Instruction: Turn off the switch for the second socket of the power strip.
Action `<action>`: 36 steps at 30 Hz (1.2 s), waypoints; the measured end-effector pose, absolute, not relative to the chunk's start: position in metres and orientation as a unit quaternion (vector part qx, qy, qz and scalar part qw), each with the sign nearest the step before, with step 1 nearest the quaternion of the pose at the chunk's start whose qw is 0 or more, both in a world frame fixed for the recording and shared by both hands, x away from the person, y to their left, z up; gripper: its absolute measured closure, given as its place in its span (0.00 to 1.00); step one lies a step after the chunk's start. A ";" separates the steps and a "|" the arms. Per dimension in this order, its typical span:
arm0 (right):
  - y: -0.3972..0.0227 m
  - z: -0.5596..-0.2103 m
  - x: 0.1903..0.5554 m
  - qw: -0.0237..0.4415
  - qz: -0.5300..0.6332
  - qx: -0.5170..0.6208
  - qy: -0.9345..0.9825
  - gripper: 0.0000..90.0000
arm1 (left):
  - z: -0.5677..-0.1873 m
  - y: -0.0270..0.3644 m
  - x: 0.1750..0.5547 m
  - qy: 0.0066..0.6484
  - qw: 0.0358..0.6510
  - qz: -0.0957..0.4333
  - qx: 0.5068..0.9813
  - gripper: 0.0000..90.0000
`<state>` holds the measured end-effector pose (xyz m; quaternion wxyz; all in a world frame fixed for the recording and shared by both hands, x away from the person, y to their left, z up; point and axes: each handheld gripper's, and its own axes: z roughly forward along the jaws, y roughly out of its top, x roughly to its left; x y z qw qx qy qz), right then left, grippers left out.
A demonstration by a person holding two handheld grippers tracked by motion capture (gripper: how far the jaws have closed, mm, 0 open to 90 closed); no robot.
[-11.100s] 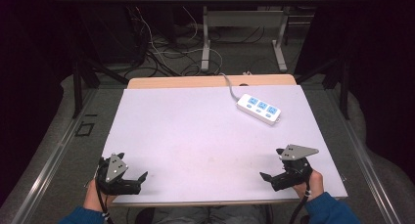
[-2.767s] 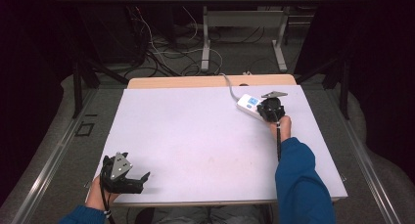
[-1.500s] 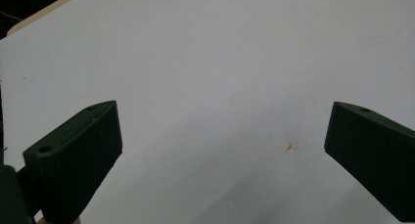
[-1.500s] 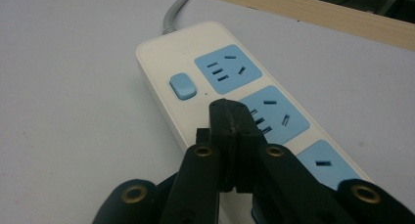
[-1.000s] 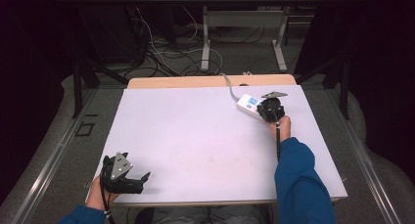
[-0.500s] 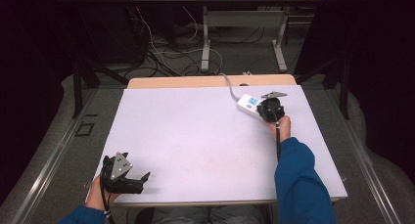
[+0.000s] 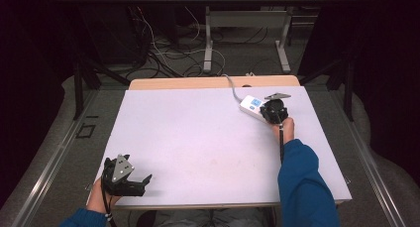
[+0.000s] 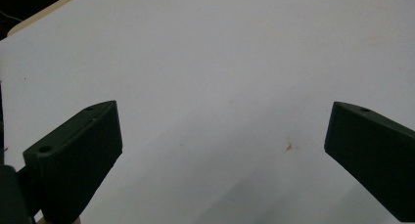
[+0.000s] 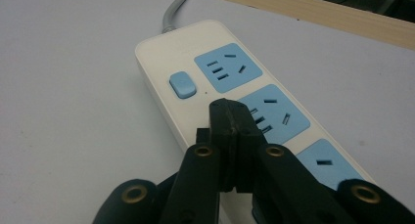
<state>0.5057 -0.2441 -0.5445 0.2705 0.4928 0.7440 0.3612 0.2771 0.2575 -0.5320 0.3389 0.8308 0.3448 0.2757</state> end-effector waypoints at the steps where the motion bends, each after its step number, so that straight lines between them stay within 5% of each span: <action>1: -0.244 -0.545 0.506 0.271 0.361 0.493 0.744 1.00 | -0.532 0.258 0.277 0.345 0.339 0.276 0.831 0.01; 36: -0.244 -0.545 0.505 0.271 0.362 0.495 0.742 1.00 | -0.532 0.258 0.277 0.345 0.337 0.276 0.831 0.01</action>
